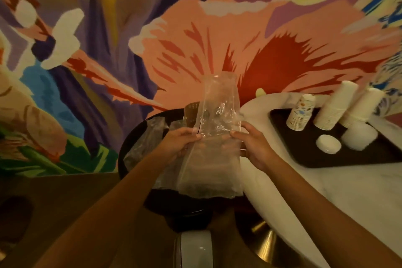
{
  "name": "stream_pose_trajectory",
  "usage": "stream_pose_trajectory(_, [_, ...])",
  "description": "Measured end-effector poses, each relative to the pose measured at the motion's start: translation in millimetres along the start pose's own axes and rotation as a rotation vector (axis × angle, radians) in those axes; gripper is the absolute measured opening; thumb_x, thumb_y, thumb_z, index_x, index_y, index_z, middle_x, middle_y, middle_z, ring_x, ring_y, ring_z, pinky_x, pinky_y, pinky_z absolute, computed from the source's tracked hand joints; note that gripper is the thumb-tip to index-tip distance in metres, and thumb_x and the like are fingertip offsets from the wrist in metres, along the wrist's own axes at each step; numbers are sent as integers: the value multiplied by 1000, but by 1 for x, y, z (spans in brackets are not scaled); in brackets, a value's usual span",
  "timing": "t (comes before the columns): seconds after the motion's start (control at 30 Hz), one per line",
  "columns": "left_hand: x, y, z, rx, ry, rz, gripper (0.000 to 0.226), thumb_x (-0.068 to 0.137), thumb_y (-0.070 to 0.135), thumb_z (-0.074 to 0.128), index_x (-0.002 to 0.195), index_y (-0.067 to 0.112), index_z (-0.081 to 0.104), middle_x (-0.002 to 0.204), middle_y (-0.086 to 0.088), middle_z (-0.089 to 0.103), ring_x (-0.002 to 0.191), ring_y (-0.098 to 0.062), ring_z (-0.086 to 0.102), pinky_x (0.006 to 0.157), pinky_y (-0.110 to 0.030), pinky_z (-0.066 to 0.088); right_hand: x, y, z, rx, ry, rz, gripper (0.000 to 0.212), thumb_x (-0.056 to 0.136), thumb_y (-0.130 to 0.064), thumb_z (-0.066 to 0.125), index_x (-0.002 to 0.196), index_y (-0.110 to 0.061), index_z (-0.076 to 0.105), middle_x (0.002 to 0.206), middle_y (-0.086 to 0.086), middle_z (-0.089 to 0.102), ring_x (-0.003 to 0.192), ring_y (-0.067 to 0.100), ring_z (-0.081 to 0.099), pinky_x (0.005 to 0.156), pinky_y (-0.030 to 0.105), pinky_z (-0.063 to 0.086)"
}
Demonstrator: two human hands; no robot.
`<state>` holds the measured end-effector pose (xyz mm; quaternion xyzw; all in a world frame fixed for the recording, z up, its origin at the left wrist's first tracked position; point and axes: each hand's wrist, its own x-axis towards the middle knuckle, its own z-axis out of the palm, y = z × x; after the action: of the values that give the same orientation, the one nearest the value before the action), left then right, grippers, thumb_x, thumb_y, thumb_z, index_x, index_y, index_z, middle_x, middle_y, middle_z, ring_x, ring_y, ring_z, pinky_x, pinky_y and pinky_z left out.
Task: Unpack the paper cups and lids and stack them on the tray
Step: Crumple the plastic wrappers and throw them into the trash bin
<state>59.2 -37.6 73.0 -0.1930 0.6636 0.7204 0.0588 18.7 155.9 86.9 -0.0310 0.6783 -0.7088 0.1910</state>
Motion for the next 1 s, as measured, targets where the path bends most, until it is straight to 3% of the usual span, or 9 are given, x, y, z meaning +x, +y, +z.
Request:
stream_pose_trajectory(0.13, [-2, 7, 22, -72, -43, -92, 20, 89, 14, 56, 108, 9, 59, 107, -8, 65, 86, -12, 60, 62, -15, 51, -1, -5, -28, 62, -11, 46, 18, 88, -1, 52, 99, -9, 64, 89, 9, 67, 72, 20, 64, 54, 25, 54])
stream_pose_trajectory(0.2, [-7, 9, 30, -181, -70, -177, 25, 93, 23, 50, 108, 5, 59, 96, -9, 69, 79, -15, 65, 62, -23, 52, -1, -8, -37, 48, 15, 19, 19, 88, 5, 48, 102, 4, 62, 95, 16, 66, 75, 21, 63, 54, 21, 54])
stream_pose_trajectory(0.27, [-9, 8, 36, -271, -146, -248, 44, 91, 44, 47, 112, 7, 58, 91, -8, 67, 87, -21, 66, 82, -35, 54, -2, -11, -43, -150, 70, -82, 24, 88, 11, 43, 96, 8, 65, 96, 15, 64, 78, 17, 59, 55, 11, 51])
stream_pose_trajectory(0.33, [-7, 5, 40, -313, -242, -301, 64, 83, 61, 45, 124, 14, 56, 111, -11, 65, 111, -28, 58, 102, -47, 41, -2, -14, -46, -375, 124, -198, 34, 86, 14, 39, 83, -1, 69, 94, 10, 64, 81, 15, 57, 54, 2, 45])
stream_pose_trajectory(0.47, [-13, 12, 44, -69, -416, -340, 55, 67, 40, 72, 116, 19, 60, 126, -11, 59, 117, -32, 54, 101, -53, 40, 4, -15, -49, -468, 142, -254, 26, 90, 5, 45, 93, -5, 69, 108, 14, 62, 94, 23, 56, 59, 10, 48])
stream_pose_trajectory(0.6, [-8, 10, 50, 28, -333, -277, 44, 77, 13, 67, 120, 12, 58, 124, -10, 61, 114, -28, 57, 92, -48, 48, 1, -17, -51, -100, 47, 28, 23, 96, -24, 44, 115, -17, 56, 120, 14, 58, 94, 23, 59, 72, 32, 53])
stream_pose_trajectory(0.7, [-7, 4, 57, -35, -174, -219, 35, 87, 17, 60, 120, 7, 56, 117, -10, 63, 100, -24, 63, 77, -39, 54, -4, -13, -58, 198, -187, 233, 44, 92, -48, 41, 120, -15, 52, 112, 13, 63, 103, 29, 60, 88, 44, 49])
stream_pose_trajectory(0.83, [-8, -11, 66, 94, -19, -147, 28, 92, 32, 52, 110, 12, 58, 106, -6, 64, 97, -23, 62, 83, -40, 52, -14, 4, -62, -16, -335, 244, 47, 85, -12, 60, 129, -13, 46, 114, 7, 63, 102, 22, 61, 84, 34, 54])
stream_pose_trajectory(1.0, [-14, -22, 78, -77, -10, -235, 33, 90, 33, 55, 115, 11, 56, 113, -12, 63, 109, -29, 60, 91, -45, 50, -18, 19, -69, 46, -180, 185, 48, 79, 2, 64, 124, -12, 52, 112, 10, 66, 100, 24, 64, 81, 35, 55])
